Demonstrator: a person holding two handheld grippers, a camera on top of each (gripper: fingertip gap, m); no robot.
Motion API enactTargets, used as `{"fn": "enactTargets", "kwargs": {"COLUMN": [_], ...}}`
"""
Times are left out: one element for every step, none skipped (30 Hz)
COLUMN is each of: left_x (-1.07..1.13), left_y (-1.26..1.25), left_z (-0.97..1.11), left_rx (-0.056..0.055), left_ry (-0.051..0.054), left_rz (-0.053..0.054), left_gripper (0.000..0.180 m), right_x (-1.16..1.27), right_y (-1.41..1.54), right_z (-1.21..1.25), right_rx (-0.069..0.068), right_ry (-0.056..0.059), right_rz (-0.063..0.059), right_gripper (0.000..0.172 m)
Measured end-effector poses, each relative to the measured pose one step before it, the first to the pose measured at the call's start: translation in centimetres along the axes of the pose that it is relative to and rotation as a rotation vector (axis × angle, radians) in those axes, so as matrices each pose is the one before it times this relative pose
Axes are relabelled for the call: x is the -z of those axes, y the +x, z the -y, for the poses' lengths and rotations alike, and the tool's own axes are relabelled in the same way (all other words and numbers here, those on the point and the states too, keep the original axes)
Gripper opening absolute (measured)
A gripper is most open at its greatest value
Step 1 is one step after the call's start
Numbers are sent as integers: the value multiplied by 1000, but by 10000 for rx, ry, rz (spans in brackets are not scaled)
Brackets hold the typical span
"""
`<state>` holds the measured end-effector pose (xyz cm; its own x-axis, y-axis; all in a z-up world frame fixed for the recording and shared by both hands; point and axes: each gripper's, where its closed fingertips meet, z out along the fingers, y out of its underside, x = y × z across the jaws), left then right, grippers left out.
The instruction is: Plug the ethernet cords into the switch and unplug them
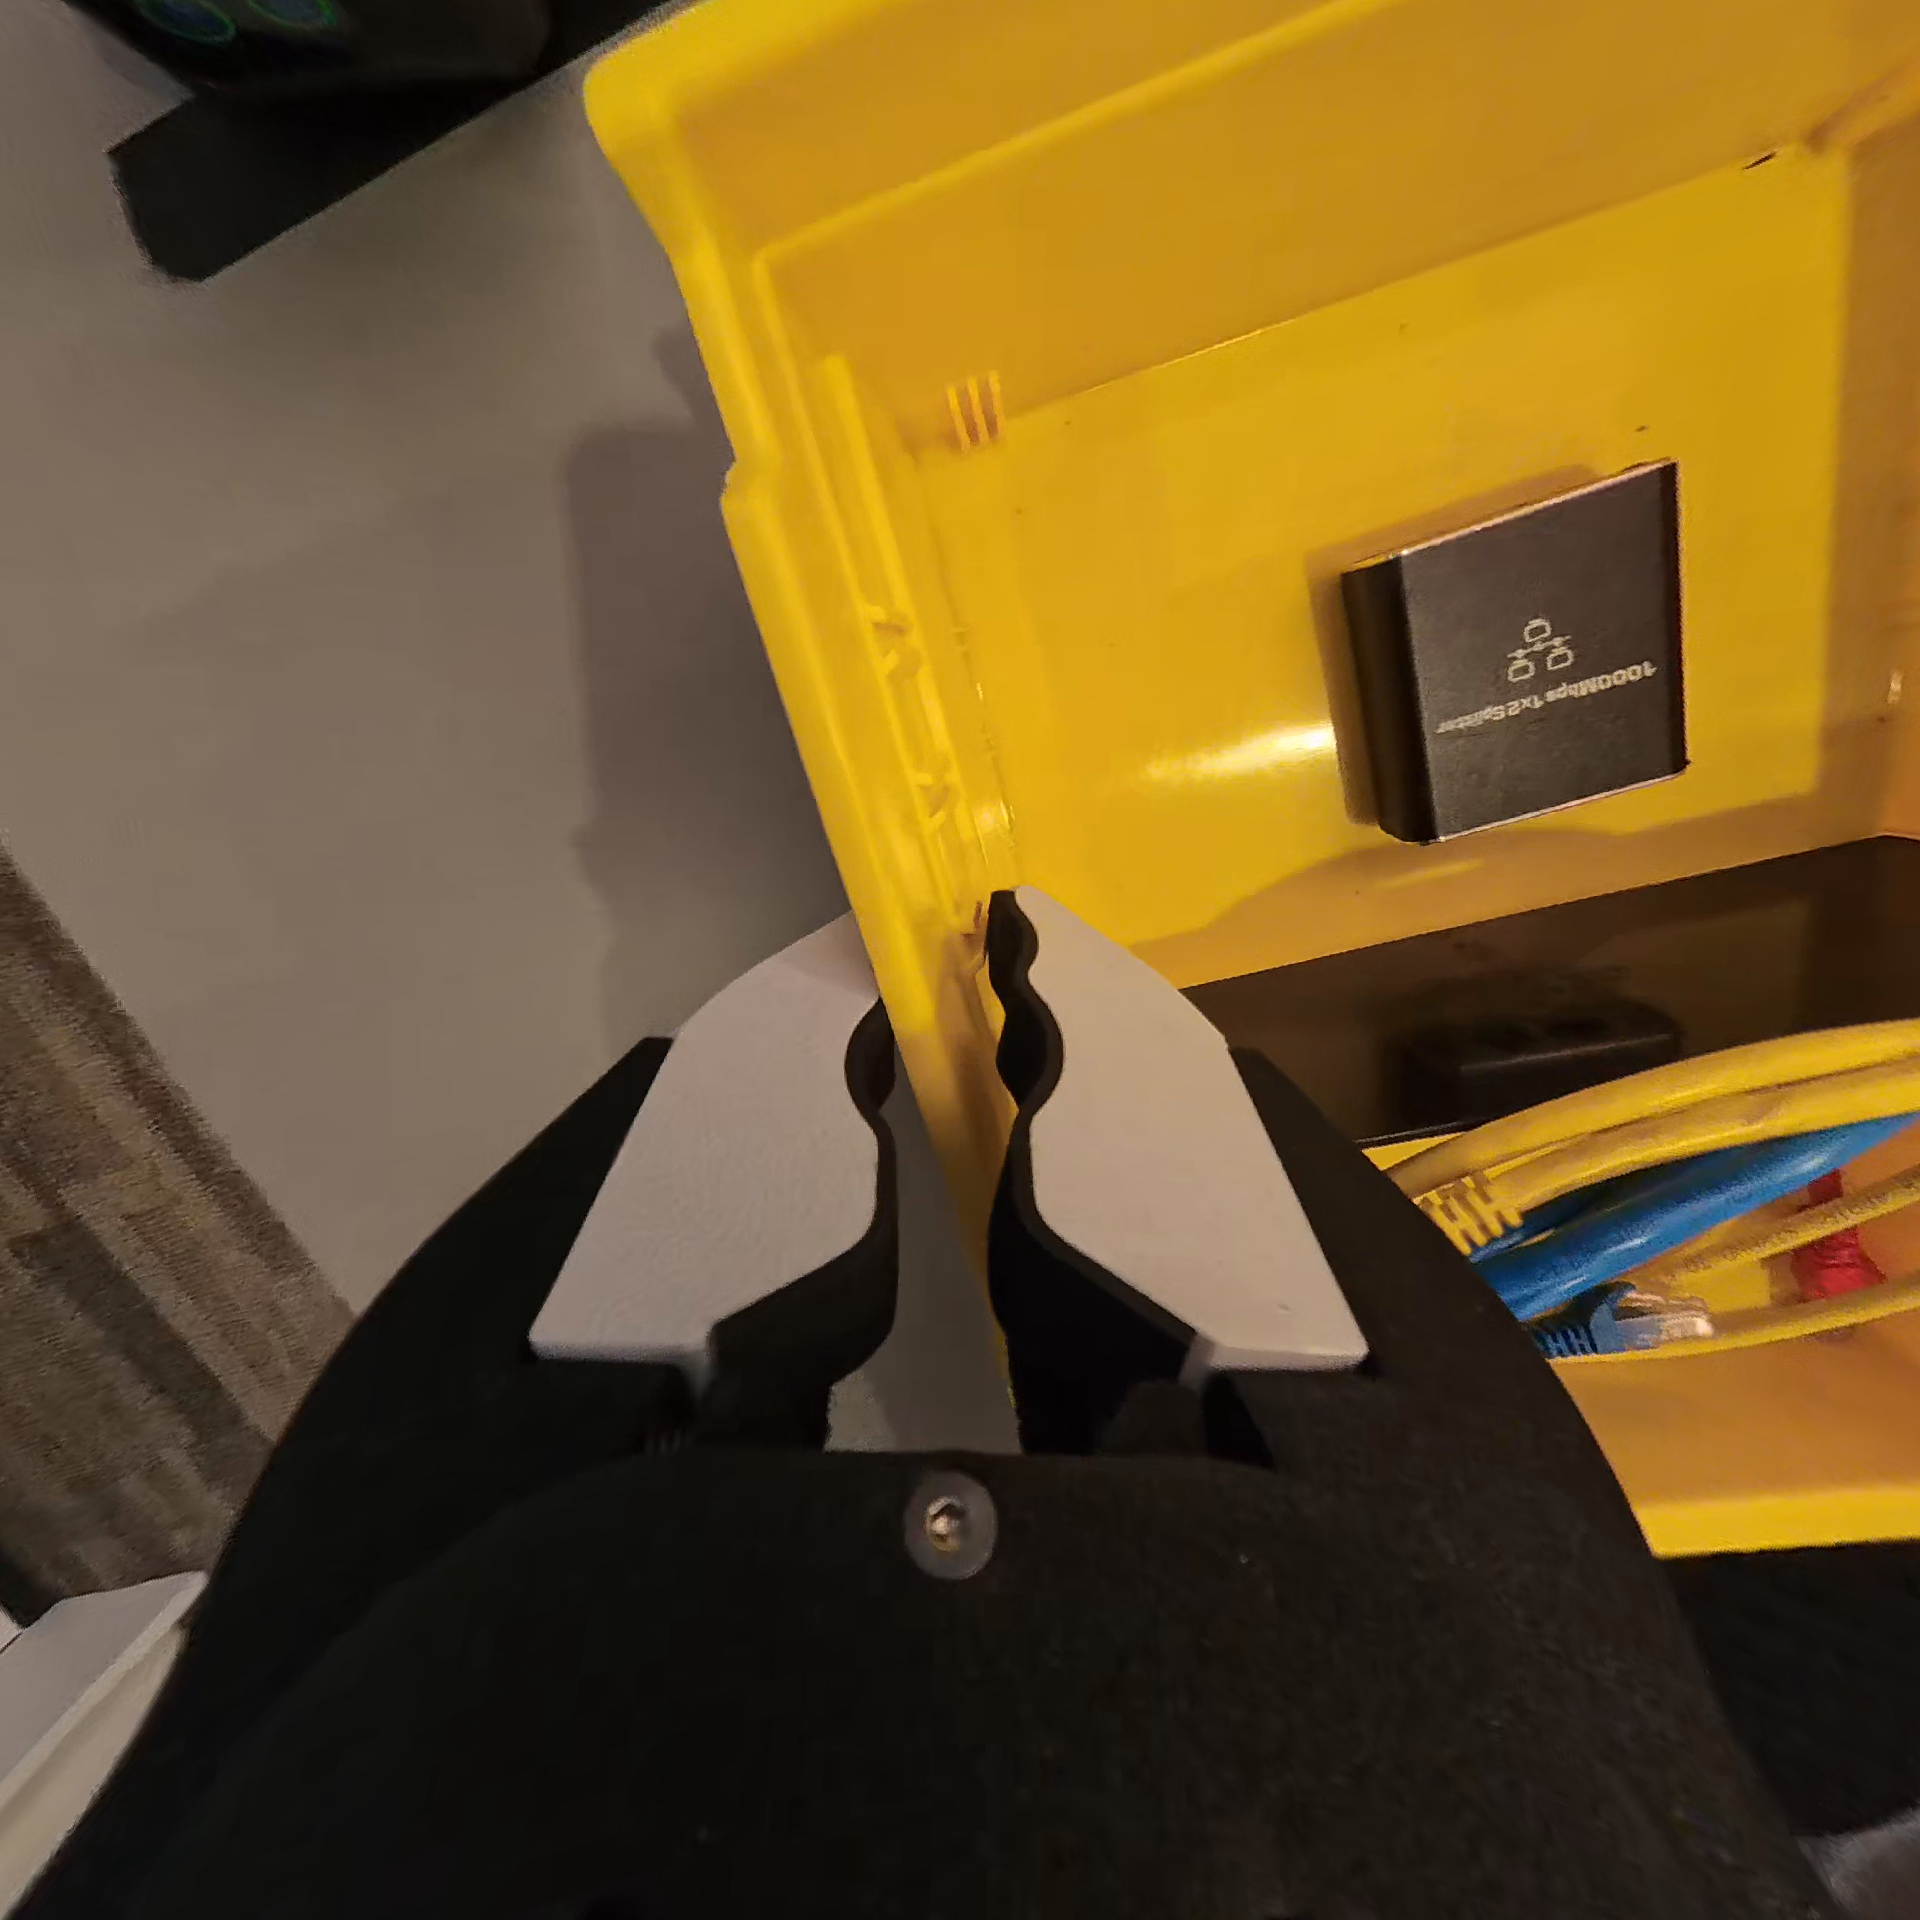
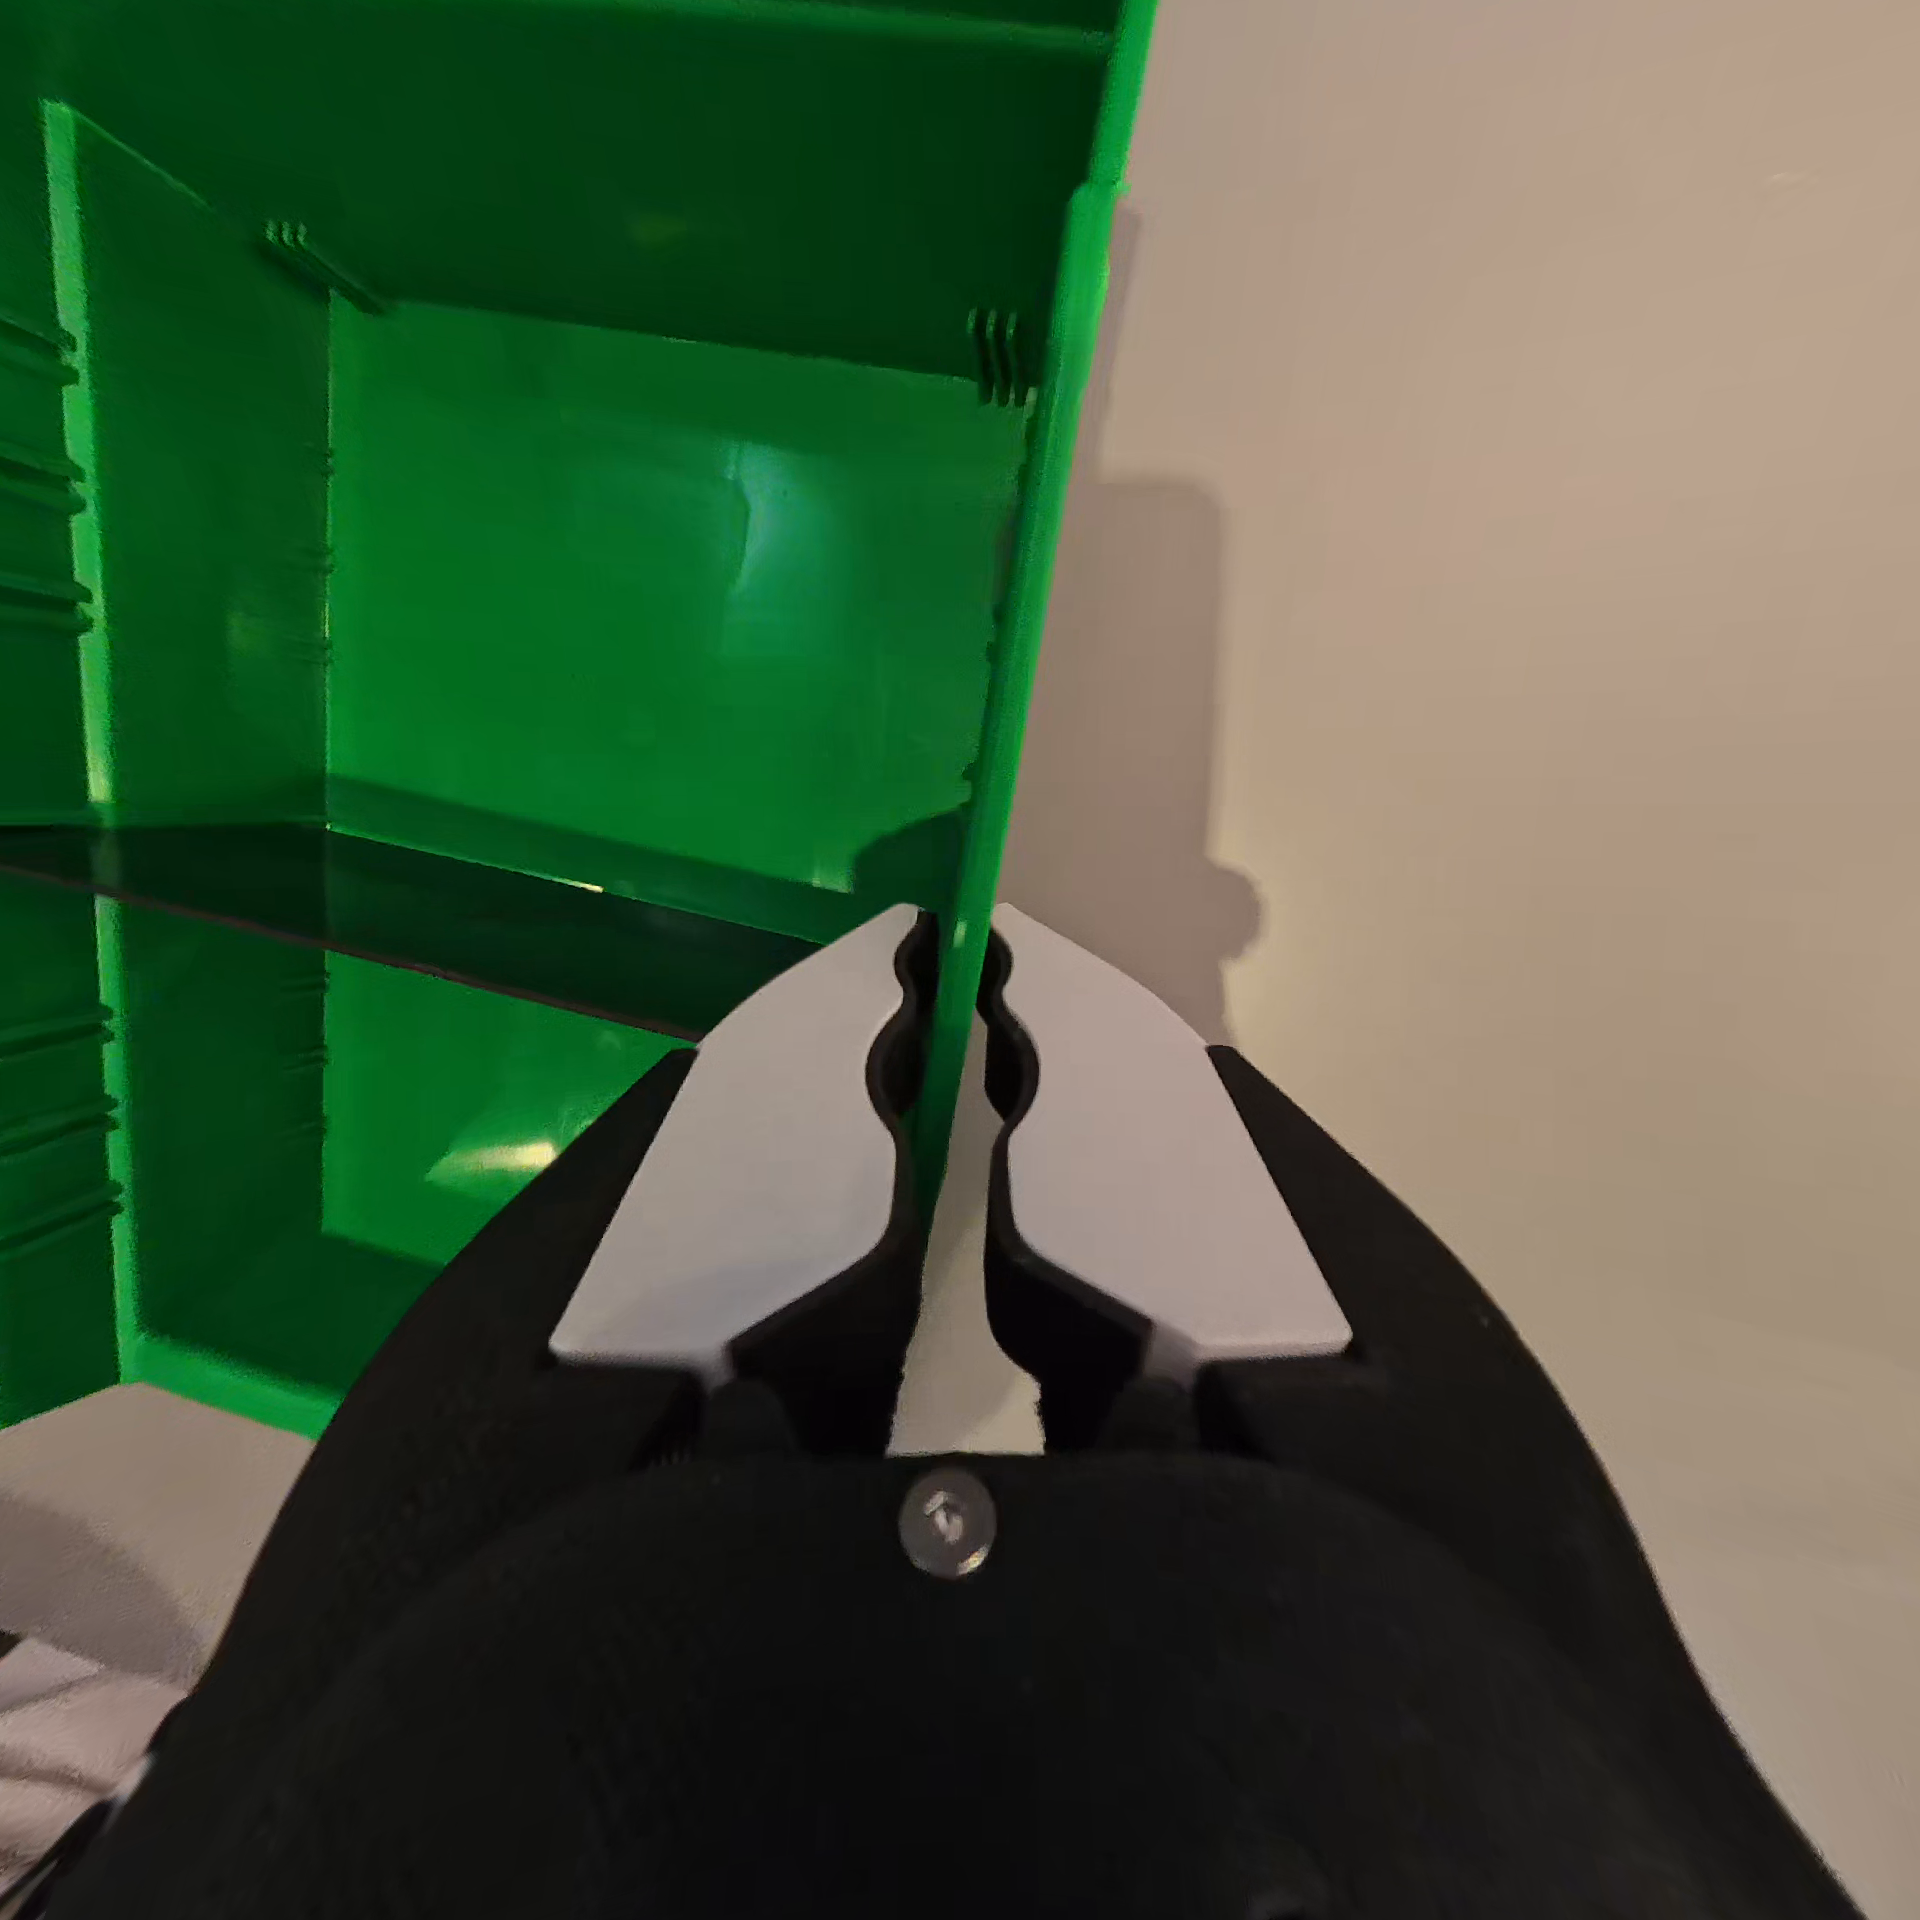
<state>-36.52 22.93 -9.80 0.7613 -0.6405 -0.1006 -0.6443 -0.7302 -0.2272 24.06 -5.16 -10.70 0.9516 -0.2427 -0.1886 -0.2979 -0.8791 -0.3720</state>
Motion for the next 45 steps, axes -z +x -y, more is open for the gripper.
{"fn": "enactTargets", "kwargs": {"left_x": [-20, -69, -24, 28, 59, 81, 76, 75, 73, 87, 95, 188, 395, 712, 996, 1134, 1109, 1000, 749, 396, -42, -468, -846, -1160, -1352, -1409, -1365, -1220, -935, -605, -366, -269, -191, -201, -222, -263, -300, -353, -376, -357, -293, -269, -183, -63, -7], "left_y": [-615, -541, -417, -317, -256, -215, -189, -171, -185, -166, -159, -275, -312, -194, -121, 70, 423, 846, 1221, 1513, 1645, 1569, 1352, 914, 249, -86, 85, 266, 211, 310, 396, 107, -396, -669, -650, -446, -154, 133, 302, 201, -6, -84, 77, 94, 7], "left_z": [-105, 56, -5, -190, -238, -302, -403, -404, -373, -237, -75, 141, 363, 668, 984, 1214, 1236, 1112, 961, 674, 252, -99, -370, -502, -426, -455, -538, -325, -123, 6, 216, 364, 346, 310, 223, 187, 182, 114, -45, -185, -307, -323, -170, 43, 146], "left_rx": [-39, 28, 48, 94, 32, 33, 163, 195, 144, 99, 54, -26, -125, -124, -63, -17, 4, -6, -48, -69, -44, -18, -22, -58, -44, 23, 107, 188, 290, 352, 300, 183, 72, -42, -49, 39, 177, 287, 263, 176, 94, 15, -53, -57, -49], "left_ry": [80, 197, 141, 26, 6, 0, -26, -4, 19, 90, 176, 270, 329, 489, 621, 639, 531, 389, 267, 91, -140, -346, -491, -569, -528, -543, -636, -538, -413, -367, -215, -103, -105, -133, -181, -152, -84, -59, -100, -145, -211, -250, -170, 11, 77], "left_rz": [186, 101, 10, -40, -15, 20, 3, -24, -44, -85, -107, 23, 97, 68, 66, -12, -157, -305, -406, -471, -480, -416, -328, -152, 165, 282, 76, -126, -158, -289, -373, -173, 185, 385, 372, 236, 58, -105, -171, -64, 99, 161, 59, 54, 122], "left_gripper": [16, 16, 16, 15, 15, 15, 15, 15, 15, 15, 14, 18, 26, 27, 28, 36, 44, 44, 44, 44, 43, 43, 40, 37, 38, 38, 40, 48, 56, 61, 64, 64, 64, 64, 64, 64, 64, 64, 67, 71, 72, 76, 76, 74, 73], "right_x": [16, -31, -66, -55, -34, -56, -30, 1, 16, 31, 29, 7, -1, 18, 136, 319, 483, 598, 683, 745, 752, 737, 731, 687, 631, 552, 455, 382, 294, 185, 75, -16, -88, -134, -172, -156, -134, -111, -76, -44, -8, 12, 13, 37, 43], "right_y": [255, 196, 213, 210, 203, 86, -74, -48, -12, -11, 2, 37, -19, -31, -85, 114, 350, 329, 291, 258, 92, -63, -79, -89, -144, -173, -190, -136, -136, -139, -143, -168, -169, -153, -88, 50, 84, 6, -10, 38, 131, 250, 255, 184, 174], "right_z": [161, 221, 326, 395, 361, 222, 85, -21, -91, -65, -58, -54, -2, 45, 219, 436, 579, 613, 685, 748, 718, 720, 758, 768, 732, 663, 562, 484, 370, 229, 119, 45, 80, 43, -26, -75, -113, -158, -175, -155, -168, -157, -101, -36, -30], "right_rx": [-30, -30, 51, 143, 97, -29, -27, -99, -132, -57, 6, -35, -14, 68, 99, 26, 46, 108, 176, 210, 176, 169, 158, 122, 106, 94, 88, 90, 95, 85, 72, 90, 127, 133, 123, 113, 91, 52, 28, 40, 34, -14, -54, -78, -96], "right_ry": [127, 86, 88, 155, 171, 99, 103, 76, 9, -6, -12, -28, -6, 67, 217, 391, 472, 495, 540, 564, 504, 450, 452, 414, 354, 307, 248, 213, 173, 94, 5, -32, 10, 16, -32, -51, -54, -71, -61, -29, -41, -53, -17, 36, 48], "right_rz": [49, 63, -25, -109, -138, -71, 69, 89, 74, 7, -45, -43, -2, 12, 44, -80, -228, -228, -223, -246, -140, -29, -24, -24, 9, 24, 28, -13, -20, -3, 22, 43, 44, 46, 21, -65, -78, -1, 36, 14, -25, -72, -46, 14, 30], "right_gripper": [7, 7, 7, 6, 6, 5, 5, 6, 6, 6, 6, 6, 7, 8, 12, 17, 21, 23, 26, 27, 27, 27, 28, 28, 28, 27, 28, 27, 27, 27, 27, 27, 27, 27, 27, 27, 27, 27, 27, 27, 27, 27, 27, 27, 27]}}
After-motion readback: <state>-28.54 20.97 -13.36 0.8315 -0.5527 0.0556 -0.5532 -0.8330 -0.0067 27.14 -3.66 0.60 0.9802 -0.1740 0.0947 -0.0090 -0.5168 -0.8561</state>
